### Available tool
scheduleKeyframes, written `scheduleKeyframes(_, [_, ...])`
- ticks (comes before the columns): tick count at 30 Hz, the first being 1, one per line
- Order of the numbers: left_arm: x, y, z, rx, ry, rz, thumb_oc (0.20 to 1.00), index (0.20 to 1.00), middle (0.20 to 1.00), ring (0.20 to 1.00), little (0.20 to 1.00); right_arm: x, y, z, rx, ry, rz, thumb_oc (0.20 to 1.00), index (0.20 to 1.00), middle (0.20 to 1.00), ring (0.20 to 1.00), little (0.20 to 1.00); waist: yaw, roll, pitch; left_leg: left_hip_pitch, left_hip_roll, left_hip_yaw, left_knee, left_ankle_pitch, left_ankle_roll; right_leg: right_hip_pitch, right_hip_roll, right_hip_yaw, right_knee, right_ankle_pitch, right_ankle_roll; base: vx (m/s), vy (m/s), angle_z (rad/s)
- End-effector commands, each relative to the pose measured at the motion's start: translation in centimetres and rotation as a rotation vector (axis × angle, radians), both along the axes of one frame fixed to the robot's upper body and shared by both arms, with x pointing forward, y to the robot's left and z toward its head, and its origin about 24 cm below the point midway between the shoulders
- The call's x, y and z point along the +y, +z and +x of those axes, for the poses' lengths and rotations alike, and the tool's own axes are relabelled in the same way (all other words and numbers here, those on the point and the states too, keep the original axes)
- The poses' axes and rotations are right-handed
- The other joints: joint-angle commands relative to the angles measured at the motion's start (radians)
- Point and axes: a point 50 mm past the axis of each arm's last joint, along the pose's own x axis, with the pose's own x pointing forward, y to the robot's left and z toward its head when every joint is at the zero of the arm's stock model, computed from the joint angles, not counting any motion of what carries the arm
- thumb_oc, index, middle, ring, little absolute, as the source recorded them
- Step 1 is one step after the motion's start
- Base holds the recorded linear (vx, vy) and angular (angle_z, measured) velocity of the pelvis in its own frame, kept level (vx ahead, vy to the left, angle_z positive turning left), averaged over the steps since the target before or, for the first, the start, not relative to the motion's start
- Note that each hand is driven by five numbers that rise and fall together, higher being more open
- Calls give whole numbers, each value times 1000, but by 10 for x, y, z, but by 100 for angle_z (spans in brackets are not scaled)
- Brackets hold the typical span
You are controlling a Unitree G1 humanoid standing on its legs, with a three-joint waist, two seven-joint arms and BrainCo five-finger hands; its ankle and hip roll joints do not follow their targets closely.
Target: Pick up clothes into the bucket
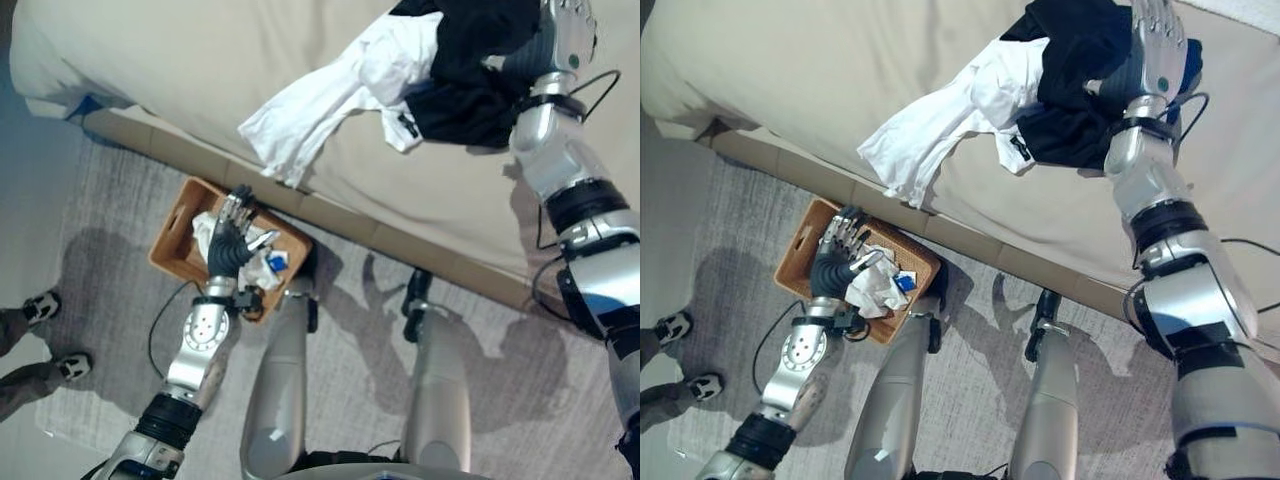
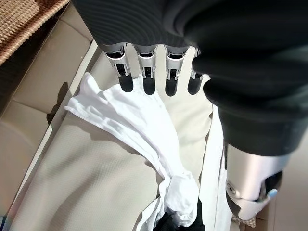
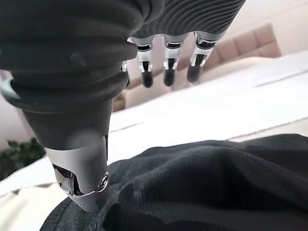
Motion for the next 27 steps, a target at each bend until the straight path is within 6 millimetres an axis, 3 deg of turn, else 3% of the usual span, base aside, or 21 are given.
scheduleKeyframes(1, [-1, 9, -12, -75, -20, 18, 1000, 1000, 1000, 1000, 1000, -10, 1, 0, 38, -31, -35, 1000, 1000, 1000, 1000, 1000, 7, 6, -113, -51, 2, -18, 71, -69, 8, 12, -55, -1, -83, 114, 64, 0, 0, 0])
scheduleKeyframes(6, [-1, 12, -12, -86, -39, 3, 1000, 1000, 1000, 1000, 1000, -17, -8, 6, 170, -49, -35, 1000, 1000, 1000, 1000, 1000, 19, 6, -109, -50, -2, -21, 62, -61, 7, 16, -58, -7, -88, 117, 67, 19, -8, 5])
scheduleKeyframes(7, [-1, 12, -12, -83, -41, 3, 1000, 1000, 1000, 1000, 1000, -16, -10, 7, 206, -47, -49, 1000, 1000, 1000, 1000, 1000, 21, 3, -112, -38, 0, -26, 70, -94, 0, 26, -55, -3, -76, 87, 73, 81, -32, 4])
scheduleKeyframes(8, [-1, 12, -11, -84, -40, 2, 1000, 1000, 1000, 1000, 1000, -16, -9, 7, 205, -46, -50, 1000, 1000, 1000, 1000, 1000, 20, 4, -111, -38, 0, -26, 70, -94, 0, 27, -55, -4, -76, 86, 73, 2, -7, 4])
scheduleKeyframes(9, [-1, 13, -11, -85, -46, 2, 1000, 1000, 1000, 1000, 1000, -17, -12, 8, 235, -37, -42, 1000, 1000, 1000, 1000, 1000, 21, 4, -107, -48, -3, -22, 59, -60, 7, 19, -58, -10, -89, 116, 65, 3, -1, 4])
scheduleKeyframes(10, [-1, 12, -12, -83, -46, 2, 1000, 1000, 1000, 1000, 1000, -17, -13, 8, 237, -36, -43, 1000, 1000, 1000, 1000, 1000, 21, 3, -111, -37, -1, -27, 67, -93, 0, 28, -55, -6, -77, 86, 73, 8, -13, 5])
scheduleKeyframes(12, [0, 13, -11, -81, -52, -2, 1000, 1000, 1000, 1000, 1000, -21, -15, 9, 284, -37, -17, 1000, 1000, 1000, 1000, 1000, 25, 3, -106, -48, -3, -24, 58, -59, 5, 22, -59, -12, -91, 116, 64, 6, -15, 3])
scheduleKeyframes(13, [0, 12, -12, -76, -56, -8, 1000, 1000, 1000, 1000, 1000, -26, -21, 9, 309, -49, 4, 1000, 1000, 1000, 1000, 1000, 30, 4, -106, -38, -1, -29, 70, -94, -2, 31, -57, -8, -75, 84, 71, 0, 0, 0])
scheduleKeyframes(17, [0, 13, -11, -76, -61, -10, 1000, 1000, 1000, 1000, 1000, -29, -28, 10, 341, -59, 24, 1000, 1000, 1000, 1000, 1000, 35, 8, -99, -39, -4, -32, 68, -91, -2, 32, -57, -9, -76, 84, 70, 20, -7, 1])
scheduleKeyframes(27, [-3, 15, -9, -81, -87, -4, 1000, 1000, 1000, 1000, 1000, -60, -72, 3, 511, -145, 155, 1000, 1000, 1000, 1000, 1000, 50, 28, -78, -34, -14, -30, 64, -87, 3, 38, -68, -18, -72, 81, 72, -2, 1, 1])
